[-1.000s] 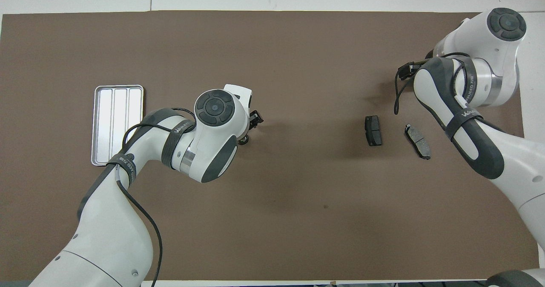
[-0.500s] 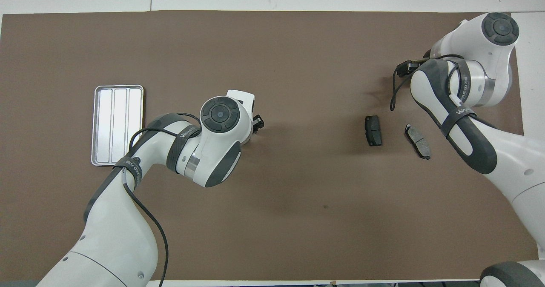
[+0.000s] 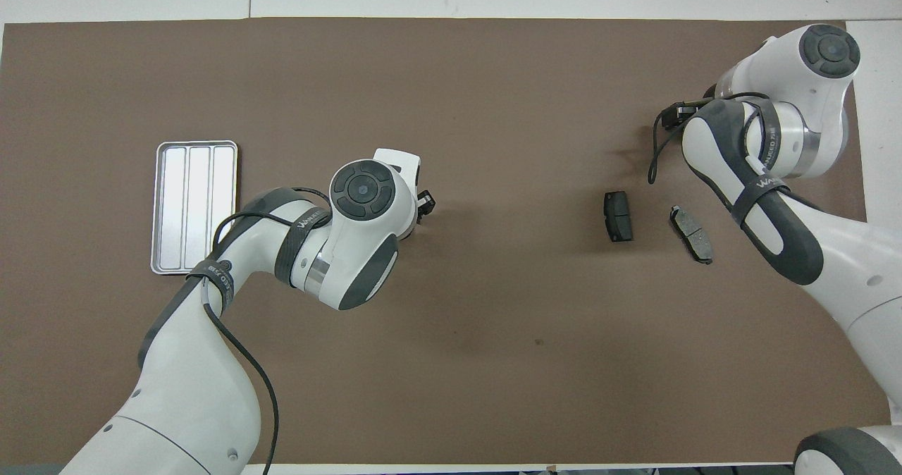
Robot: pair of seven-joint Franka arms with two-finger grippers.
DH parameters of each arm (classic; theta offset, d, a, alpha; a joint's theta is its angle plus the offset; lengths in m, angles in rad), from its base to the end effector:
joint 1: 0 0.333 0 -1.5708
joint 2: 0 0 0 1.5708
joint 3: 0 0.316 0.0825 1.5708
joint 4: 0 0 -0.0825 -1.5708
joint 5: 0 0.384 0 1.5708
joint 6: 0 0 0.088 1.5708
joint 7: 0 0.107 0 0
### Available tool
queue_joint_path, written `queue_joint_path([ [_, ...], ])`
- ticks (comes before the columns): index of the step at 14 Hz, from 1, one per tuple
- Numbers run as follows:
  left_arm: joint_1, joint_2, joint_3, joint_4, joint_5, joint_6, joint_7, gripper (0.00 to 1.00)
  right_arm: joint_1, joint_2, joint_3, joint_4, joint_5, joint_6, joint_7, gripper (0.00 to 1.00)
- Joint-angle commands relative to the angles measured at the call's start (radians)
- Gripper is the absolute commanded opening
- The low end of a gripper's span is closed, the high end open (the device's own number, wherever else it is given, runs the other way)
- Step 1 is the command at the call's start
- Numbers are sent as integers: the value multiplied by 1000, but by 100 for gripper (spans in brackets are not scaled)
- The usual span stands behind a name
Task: Pick bearing gear from pile to tray
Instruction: 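Grasp the black bearing at the centre with the left gripper and lift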
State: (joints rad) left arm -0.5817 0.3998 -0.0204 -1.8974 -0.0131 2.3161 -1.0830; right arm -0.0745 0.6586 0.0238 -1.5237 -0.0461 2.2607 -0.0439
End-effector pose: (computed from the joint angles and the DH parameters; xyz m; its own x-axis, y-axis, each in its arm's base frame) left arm 0.5202 -0.3569 0.2933 0.8817 0.4718 -0.0068 0.4718 -0.8814 0.0250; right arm 0.7154 -0.0403 0.2798 0.9969 0.0166 0.0772 0.0146 -0.9995 0.0266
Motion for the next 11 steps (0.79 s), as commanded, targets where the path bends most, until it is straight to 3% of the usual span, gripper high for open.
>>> queue_joint_path([
  [1, -14, -7, 16, -23, -4, 25, -11, 18, -14, 12, 13, 11, -6, 4, 26, 85],
  [3, -6, -9, 17, -20, -2, 3, -9, 2, -14, 12, 13, 11, -5, -3, 36, 78],
  [6, 57, -56, 22, -18, 7, -53, 49, 2, -16, 10, 13, 11, -1, -23, 52, 51],
  [9, 234, -191, 19, -80, 7, -187, 362, 2, -19, 10, 13, 8, 0, -24, 52, 24],
  [11, 359, -216, 19, -115, 7, -190, 602, 2, -21, 10, 13, 7, 0, -24, 52, 0],
])
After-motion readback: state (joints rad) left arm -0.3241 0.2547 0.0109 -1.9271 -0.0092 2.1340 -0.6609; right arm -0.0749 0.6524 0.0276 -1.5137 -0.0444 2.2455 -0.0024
